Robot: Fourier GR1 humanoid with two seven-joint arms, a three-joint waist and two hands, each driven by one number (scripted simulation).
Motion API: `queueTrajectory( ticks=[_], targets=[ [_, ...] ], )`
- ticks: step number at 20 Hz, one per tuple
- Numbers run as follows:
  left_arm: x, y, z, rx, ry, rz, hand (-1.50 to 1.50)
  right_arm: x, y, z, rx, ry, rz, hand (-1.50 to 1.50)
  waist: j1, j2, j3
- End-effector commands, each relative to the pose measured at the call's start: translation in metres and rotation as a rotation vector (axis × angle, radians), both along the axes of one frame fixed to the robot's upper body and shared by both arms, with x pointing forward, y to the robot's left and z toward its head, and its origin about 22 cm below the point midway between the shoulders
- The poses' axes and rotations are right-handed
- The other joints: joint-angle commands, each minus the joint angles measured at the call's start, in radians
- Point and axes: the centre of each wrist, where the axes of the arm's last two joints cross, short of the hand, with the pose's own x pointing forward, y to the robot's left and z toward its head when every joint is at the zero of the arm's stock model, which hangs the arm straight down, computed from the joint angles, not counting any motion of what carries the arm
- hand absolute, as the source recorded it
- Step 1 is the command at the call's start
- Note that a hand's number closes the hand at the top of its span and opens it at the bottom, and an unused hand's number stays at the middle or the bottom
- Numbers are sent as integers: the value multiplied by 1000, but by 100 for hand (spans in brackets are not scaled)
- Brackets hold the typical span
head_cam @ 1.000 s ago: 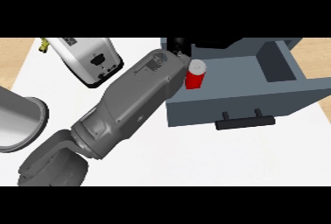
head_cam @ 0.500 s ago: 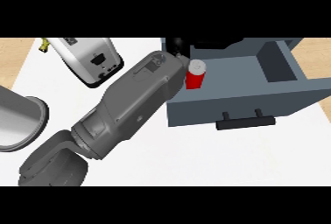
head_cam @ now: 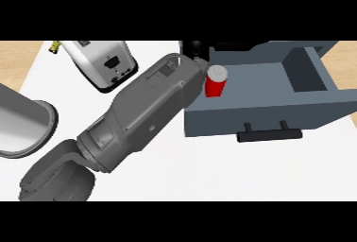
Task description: Pick up the can, place it into the drawer and close the drawer
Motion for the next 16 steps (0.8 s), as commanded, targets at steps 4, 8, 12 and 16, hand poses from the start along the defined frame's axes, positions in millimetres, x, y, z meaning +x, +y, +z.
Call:
queueTrajectory(
  ticks=[4, 8, 12, 16],
  targets=[
    [0, -6, 15, -12, -16, -4, -150, 29, 34, 11, -186, -46, -32, -150, 36, -3, -1],
    [-5, -6, 8, -46, 7, 1, -150, 47, 52, 6, -293, -21, -33, -150, 41, -7, -1],
    [2, -1, 9, -35, 31, -6, -150, 89, 68, -1, -370, -45, -58, -150, 66, -10, -1],
    [7, 11, 16, -16, 18, 18, -150, 118, 96, -3, -465, -71, -95, -150, 86, -15, -2]
  ],
)
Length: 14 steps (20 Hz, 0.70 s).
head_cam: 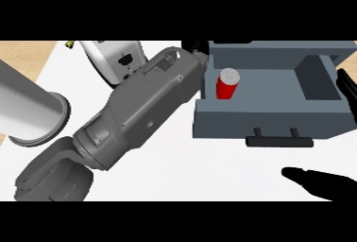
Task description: Pick up the can, place it into the drawer and close the drawer
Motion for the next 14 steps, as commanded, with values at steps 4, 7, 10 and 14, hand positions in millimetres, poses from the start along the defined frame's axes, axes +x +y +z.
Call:
queueTrajectory(
  ticks=[4, 7, 10, 14],
  targets=[
    [5, 15, 15, -1, 5, 21, -150, 66, 29, -14, -201, 3, -4, -150, 17, -5, 0],
    [-7, 7, -12, 24, 11, 12, -150, 83, 44, -26, -278, 31, 5, -150, 21, -8, 0],
    [1, 32, 1, 15, 4, 31, -150, 108, 62, -36, -354, 24, 6, -150, 35, -8, 0],
    [6, 39, 24, 20, -18, 43, -150, 138, 67, -57, -504, 52, -22, -150, 36, -3, 0]
  ],
)
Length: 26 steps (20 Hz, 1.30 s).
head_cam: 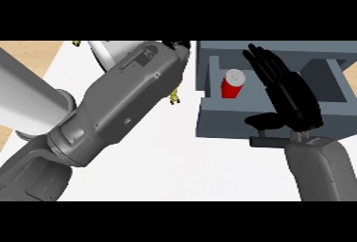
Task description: Pick up the can, place it into the drawer and close the drawer
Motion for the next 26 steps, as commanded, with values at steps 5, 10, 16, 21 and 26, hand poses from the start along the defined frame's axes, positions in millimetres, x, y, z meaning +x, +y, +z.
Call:
queueTrajectory(
  ticks=[5, 10, 16, 21, 26],
  targets=[
    [-2, 22, 3, 6, 10, 20, -150, 47, 16, -56, -134, 18, -70, -150, 1, 0, 1],
    [1, 65, 5, 12, 9, 51, -150, 59, 12, -85, -167, 38, -120, -150, 1, -2, 1],
    [-12, 63, 18, 8, 17, 45, -150, 87, 14, -86, -219, -15, -192, -150, 11, 0, 1],
    [-16, 77, 8, 8, 3, 26, -150, 97, 30, -94, -204, -65, -210, -150, 24, 8, 1],
    [-12, 93, 19, -4, 7, 45, -150, 113, 20, -82, -190, -112, -218, -150, 23, 15, 2]
  ],
)
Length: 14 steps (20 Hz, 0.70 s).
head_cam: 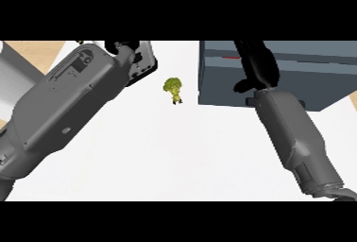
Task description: Pick up the can, place it into the drawer and close the drawer
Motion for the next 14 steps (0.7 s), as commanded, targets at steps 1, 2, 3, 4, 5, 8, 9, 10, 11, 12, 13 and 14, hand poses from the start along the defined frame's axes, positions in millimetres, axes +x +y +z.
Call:
queueTrajectory(
  ticks=[1, 2, 3, 4, 5, 8, 9, 10, 11, 12, 13, 14],
  targets=[
    [-9, 3, -1, -7, 2, -18, -150, -2, -9, -25, 13, -8, -51, -150, 14, 17, 15],
    [-8, -1, 2, 4, -11, 1, -150, 6, -8, -12, 9, -21, -53, -150, 25, 23, 15],
    [-7, 12, 12, 10, -11, -6, -150, 6, -19, -13, 8, -14, -77, -150, 23, 21, 15],
    [-3, 15, 12, 7, -19, -3, -150, 13, -2, 0, 5, -45, -55, -150, 14, 25, 15],
    [-8, 1, 6, 8, 2, -12, -150, 16, -4, 4, 21, -53, -65, -150, 21, 26, 15],
    [-13, 3, 13, 13, -21, -15, -150, 24, -4, 19, 16, -68, -77, -150, 28, 25, 15],
    [-11, 8, 15, 11, -19, -15, -150, 29, -5, 32, 16, -76, -80, -150, 25, 26, 15],
    [-9, 22, 16, 11, -20, -25, -150, 26, -15, 22, 0, -85, -97, -150, 32, 31, 15],
    [-15, 19, 21, 24, -34, -27, -150, 30, -11, 31, 9, -90, -104, -150, 46, 26, 15],
    [-13, 9, 24, 11, -10, -20, -150, 30, 1, 29, -6, -102, -99, -150, 31, 27, 15],
    [-13, 19, 16, 15, -31, -20, -150, 35, -10, 45, -5, -106, -111, -150, 45, 34, 15],
    [-17, 27, 9, 0, 3, -40, -150, 33, -11, 39, -9, -95, -126, -150, 43, 28, 14]
  ],
)
